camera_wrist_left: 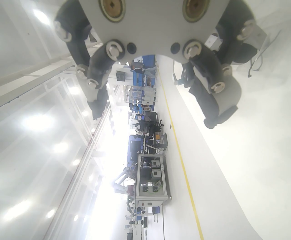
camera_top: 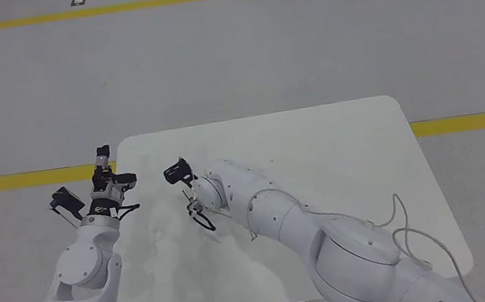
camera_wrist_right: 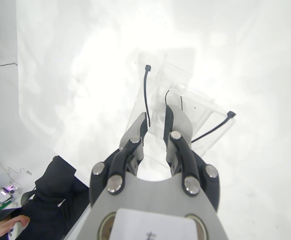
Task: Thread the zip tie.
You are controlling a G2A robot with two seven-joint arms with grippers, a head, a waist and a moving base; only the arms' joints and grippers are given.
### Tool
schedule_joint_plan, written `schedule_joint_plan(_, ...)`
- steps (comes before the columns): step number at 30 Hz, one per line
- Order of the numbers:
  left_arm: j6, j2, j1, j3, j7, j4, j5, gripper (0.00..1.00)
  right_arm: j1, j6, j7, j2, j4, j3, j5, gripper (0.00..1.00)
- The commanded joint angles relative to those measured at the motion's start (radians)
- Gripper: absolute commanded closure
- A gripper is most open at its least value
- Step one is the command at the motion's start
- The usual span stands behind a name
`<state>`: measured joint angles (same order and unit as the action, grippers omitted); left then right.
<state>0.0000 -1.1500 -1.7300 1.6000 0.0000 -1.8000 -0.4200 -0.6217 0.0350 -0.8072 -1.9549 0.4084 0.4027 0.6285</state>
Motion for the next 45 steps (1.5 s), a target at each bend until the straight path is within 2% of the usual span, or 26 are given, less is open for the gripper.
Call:
schedule_joint_plan(1,0.0,0.0,0.0,0.0,0.0,0.0,0.0,0.0,0.001,-0.011,0.007,-0.005,-0.009,0.002,-0.001,0.81)
schedule_joint_plan(7,0.0,0.0,0.0,0.0,0.0,0.0,0.0,0.0,0.005,-0.031,0.013,-0.016,-0.03,0.006,0.003,0.81)
schedule_joint_plan(17,0.0,0.0,0.0,0.0,0.0,0.0,0.0,0.0,0.004,-0.016,0.0,-0.019,-0.041,0.002,0.007,0.87)
schedule_joint_plan(21,0.0,0.0,0.0,0.0,0.0,0.0,0.0,0.0,0.004,0.002,0.001,-0.02,-0.046,0.003,0.006,0.87)
schedule_joint_plan(30,0.0,0.0,0.0,0.0,0.0,0.0,0.0,0.0,0.002,-0.018,0.031,-0.018,-0.037,0.004,0.007,0.84)
schedule_joint_plan(45,0.0,0.0,0.0,0.0,0.0,0.0,0.0,0.0,0.004,-0.047,0.025,-0.021,-0.043,-0.007,0.021,0.81)
